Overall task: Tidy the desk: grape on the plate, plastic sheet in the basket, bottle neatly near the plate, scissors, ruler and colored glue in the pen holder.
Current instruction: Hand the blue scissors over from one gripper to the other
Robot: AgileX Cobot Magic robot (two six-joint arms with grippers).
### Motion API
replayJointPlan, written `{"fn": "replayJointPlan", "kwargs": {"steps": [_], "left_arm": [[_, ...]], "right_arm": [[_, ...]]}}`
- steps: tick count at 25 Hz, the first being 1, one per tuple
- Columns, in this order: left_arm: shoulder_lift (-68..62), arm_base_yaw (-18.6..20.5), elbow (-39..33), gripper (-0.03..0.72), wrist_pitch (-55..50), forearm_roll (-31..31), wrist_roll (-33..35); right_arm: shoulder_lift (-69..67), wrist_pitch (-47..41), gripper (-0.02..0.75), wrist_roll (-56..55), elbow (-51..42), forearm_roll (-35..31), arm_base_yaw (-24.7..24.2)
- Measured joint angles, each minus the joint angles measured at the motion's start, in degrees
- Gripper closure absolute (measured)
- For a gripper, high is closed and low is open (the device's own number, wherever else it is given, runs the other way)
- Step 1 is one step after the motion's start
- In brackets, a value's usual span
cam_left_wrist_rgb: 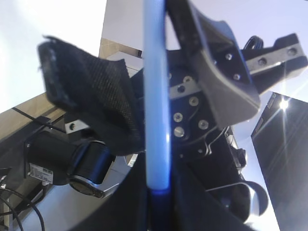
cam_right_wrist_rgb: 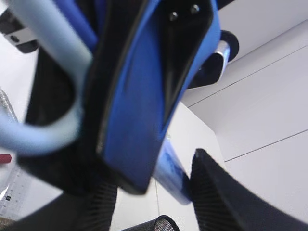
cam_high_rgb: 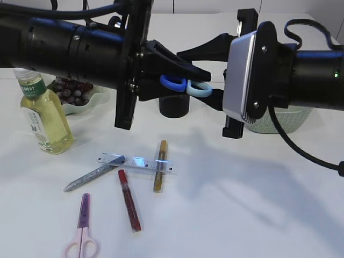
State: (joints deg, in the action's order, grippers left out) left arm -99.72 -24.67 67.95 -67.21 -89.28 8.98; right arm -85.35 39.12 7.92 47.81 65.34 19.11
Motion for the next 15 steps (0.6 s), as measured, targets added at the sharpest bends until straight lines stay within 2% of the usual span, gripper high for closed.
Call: {"fn": "replayJointPlan", "kwargs": {"steps": [15], "left_arm": [[-0.1, 0.0, 0.0, 0.643, 0.5, 0.1, 0.3]], "right_arm": [[-0.1, -1.7, 0.349, -2.2, 0.0, -0.4, 0.1]]}}
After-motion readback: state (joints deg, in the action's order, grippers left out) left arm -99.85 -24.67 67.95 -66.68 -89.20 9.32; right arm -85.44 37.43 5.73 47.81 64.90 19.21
